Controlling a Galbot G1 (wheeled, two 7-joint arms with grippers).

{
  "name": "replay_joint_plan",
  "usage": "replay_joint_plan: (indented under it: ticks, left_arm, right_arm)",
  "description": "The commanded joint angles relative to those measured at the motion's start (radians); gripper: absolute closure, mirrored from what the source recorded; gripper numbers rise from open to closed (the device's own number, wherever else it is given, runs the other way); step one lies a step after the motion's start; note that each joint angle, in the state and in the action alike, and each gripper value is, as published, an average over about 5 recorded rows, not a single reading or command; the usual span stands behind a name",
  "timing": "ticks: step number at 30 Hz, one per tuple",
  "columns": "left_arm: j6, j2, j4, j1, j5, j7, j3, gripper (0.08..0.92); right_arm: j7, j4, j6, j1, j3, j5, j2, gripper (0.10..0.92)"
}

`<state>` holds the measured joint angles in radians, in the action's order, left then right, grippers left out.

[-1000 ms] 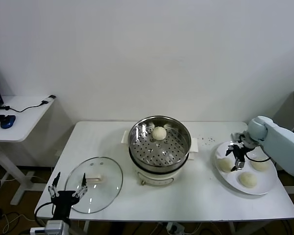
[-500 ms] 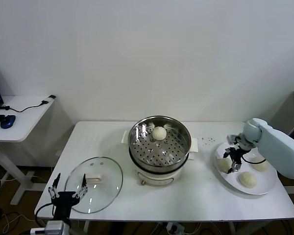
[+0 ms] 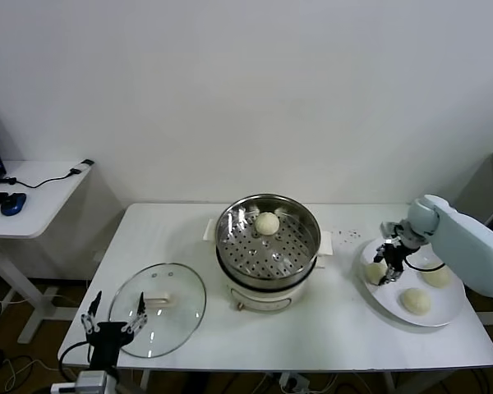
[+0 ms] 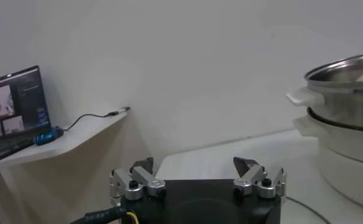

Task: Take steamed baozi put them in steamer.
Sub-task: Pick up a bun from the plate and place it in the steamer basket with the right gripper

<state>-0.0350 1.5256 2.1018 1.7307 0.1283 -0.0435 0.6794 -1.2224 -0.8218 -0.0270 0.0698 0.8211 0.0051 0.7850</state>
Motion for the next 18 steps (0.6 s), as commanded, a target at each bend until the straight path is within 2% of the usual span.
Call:
replay_joint_plan:
  ticks: [1, 6, 12, 18]
  left_arm:
    - [0.001, -0.007, 0.006, 0.008, -0.001, 0.0, -0.003, 0.177]
    - [0.006, -0.007, 0.007, 0.016, -0.001, 0.0, -0.013, 0.177]
    - [0.004, -0.011, 0.024, 0.023, -0.018, 0.001, -0.032, 0.177]
    - [0.008, -0.023, 0.042, 0.036, -0.025, 0.001, -0.042, 0.177]
  right_arm:
    - [0.002, -0.052, -0.03, 0.192, 0.156, 0.178, -0.04, 0.397]
    - [0.01, -0.117, -0.095, 0.515, 0.445, 0.456, -0.018, 0.397]
    - [0.053, -0.191, -0.188, 0.741, 0.628, 0.712, 0.115, 0.397]
    - [0.109, -0.232, -0.249, 0.774, 0.668, 0.835, 0.267, 0.397]
